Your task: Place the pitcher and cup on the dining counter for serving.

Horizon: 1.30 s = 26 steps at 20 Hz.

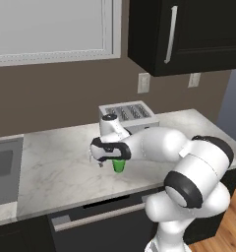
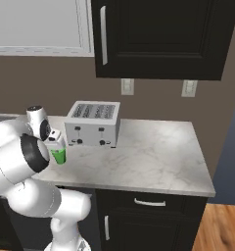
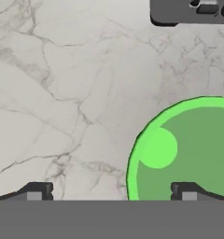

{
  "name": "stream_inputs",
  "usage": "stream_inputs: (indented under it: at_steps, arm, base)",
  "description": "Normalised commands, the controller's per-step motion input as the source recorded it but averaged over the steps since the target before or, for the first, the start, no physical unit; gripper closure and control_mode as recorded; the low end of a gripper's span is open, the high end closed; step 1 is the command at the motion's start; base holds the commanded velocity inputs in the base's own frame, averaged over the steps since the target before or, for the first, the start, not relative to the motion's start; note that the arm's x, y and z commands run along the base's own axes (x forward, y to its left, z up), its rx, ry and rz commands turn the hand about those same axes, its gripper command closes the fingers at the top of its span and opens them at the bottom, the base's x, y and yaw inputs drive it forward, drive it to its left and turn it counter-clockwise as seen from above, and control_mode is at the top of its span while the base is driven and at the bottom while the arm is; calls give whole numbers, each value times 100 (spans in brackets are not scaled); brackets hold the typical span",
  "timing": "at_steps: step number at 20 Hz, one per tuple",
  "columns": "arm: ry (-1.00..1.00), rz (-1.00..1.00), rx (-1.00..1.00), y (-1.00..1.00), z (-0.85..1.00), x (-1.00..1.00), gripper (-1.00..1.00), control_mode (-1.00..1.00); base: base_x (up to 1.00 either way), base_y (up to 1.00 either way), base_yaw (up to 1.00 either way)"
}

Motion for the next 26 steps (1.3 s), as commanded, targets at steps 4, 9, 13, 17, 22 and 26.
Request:
stream_inputs:
  at_steps: [4,9,13,17,22,26]
  arm:
    - [-3,0,-1,0,-1,19,-100,-100]
    - [-3,0,-1,0,-4,18,100,-100]
    - [0,0,0,-6,-31,3,100,-100]
    - [-1,0,0,-12,-17,0,100,-100]
    - [0,0,0,0,0,0,100,-100]
    - [0,0,0,0,0,0,100,-100]
  base:
    - [0,0,0]
    - [0,0,0]
    - [0,0,0]
    - [0,0,0]
    - [0,0,0]
    - [0,0,0]
